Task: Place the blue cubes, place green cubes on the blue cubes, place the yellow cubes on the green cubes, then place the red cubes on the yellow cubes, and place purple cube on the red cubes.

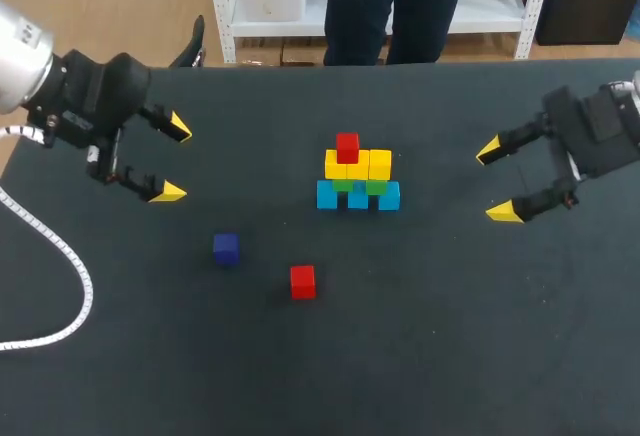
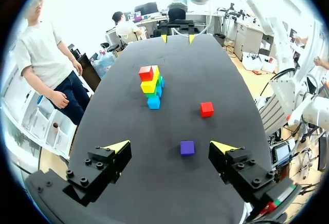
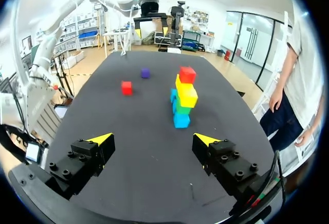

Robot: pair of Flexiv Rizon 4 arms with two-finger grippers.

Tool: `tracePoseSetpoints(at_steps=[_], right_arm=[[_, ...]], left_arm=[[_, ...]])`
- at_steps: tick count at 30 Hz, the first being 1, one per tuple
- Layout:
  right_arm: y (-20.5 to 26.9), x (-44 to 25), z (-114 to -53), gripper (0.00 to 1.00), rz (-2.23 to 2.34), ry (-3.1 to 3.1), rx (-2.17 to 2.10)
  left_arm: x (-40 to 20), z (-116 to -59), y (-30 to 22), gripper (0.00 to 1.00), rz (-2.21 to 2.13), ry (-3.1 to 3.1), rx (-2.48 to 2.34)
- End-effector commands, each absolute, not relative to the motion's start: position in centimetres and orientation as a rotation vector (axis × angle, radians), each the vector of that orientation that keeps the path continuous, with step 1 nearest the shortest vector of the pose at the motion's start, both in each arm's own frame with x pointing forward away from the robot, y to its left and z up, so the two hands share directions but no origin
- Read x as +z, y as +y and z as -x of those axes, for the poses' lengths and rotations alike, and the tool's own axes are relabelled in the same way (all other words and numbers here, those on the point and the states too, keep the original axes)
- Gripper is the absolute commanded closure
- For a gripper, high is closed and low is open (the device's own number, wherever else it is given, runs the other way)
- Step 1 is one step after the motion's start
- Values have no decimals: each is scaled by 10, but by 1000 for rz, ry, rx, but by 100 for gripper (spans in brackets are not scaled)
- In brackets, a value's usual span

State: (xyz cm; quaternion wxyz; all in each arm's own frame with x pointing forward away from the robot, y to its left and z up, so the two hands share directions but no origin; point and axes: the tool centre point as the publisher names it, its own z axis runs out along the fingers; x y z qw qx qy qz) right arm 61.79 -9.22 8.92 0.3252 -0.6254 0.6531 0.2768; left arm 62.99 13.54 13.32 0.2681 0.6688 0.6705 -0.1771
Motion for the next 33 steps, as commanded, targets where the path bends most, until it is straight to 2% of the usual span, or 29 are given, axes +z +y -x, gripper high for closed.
tracePoseSetpoints(at_steps=[1, 11, 33], right_arm=[[-81, 96, -576, 0, 1588, 1744, 636], [-22, 86, -537, 0, 1611, 1695, 709], [78, 35, -541, 0, 1750, 1656, 768]], left_arm=[[133, -629, 137, 0, -1803, 1803, -478], [133, -629, 137, 0, -1803, 1803, -478], [133, -629, 137, 0, -1803, 1803, -478]])
